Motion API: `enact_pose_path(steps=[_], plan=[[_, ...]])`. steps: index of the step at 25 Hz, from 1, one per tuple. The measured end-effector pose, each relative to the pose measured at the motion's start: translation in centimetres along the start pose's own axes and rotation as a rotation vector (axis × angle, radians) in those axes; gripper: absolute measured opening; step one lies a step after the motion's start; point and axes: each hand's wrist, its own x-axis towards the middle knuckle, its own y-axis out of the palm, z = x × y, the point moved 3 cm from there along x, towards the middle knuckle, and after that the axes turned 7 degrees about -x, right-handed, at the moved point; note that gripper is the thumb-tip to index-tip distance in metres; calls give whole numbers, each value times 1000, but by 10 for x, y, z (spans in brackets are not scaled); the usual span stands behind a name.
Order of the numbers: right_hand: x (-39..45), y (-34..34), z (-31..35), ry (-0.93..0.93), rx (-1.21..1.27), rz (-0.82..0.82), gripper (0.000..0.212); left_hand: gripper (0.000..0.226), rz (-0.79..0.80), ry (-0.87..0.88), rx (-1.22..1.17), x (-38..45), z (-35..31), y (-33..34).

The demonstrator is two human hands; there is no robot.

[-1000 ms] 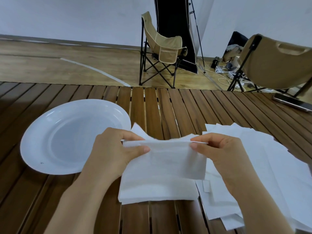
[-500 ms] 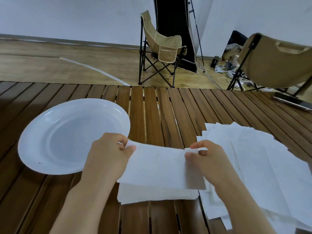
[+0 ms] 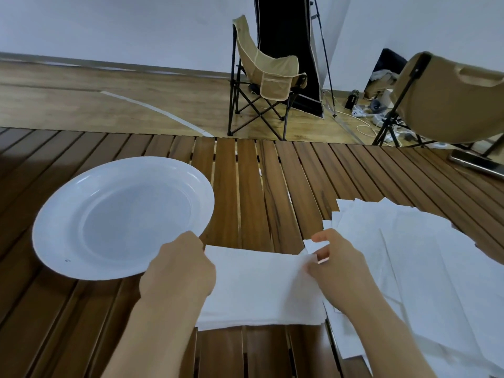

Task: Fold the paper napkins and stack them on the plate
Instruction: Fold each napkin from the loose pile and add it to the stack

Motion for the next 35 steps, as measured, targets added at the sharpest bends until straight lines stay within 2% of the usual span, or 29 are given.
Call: enact_pose_path(steps=[2,5,8,12,14,18,21,25,29,32,35], plan=[[1,-5,0,14,-56,-33,35,40,34,-2,4,-2,-1,0],[-2,-15,-5,90,-321,-112,27,49,50,1,24,-7,-3,-2],[-8,-16,-12,272,-489,-4,29,50,13,23,43,-12,-6,-5],[-11,-17,-16,433,-417,124,29,42,1,113,26,-18,-16,-3],[-12,-23,-20,432,-453,120,10,42,25,136,4,-18,-18,-3],[-12,-34,-20,323,-474,90,22,42,31,160,-5,-16,-16,-5],[-12,-41,-16,283,-421,-73,30,42,24,173,-14,-14,-16,-6],[-13,-48,-9,119,-212,-410,30,43,12,184,-88,-14,-15,-9],[-13,-60,2,-44,-16,-622,22,45,27,225,-153,-17,-19,-13],[-16,-66,5,-114,262,-701,22,51,48,254,-217,-19,-23,-15],[-16,-71,1,-127,678,-630,22,61,121,289,-314,-20,-25,-12]])
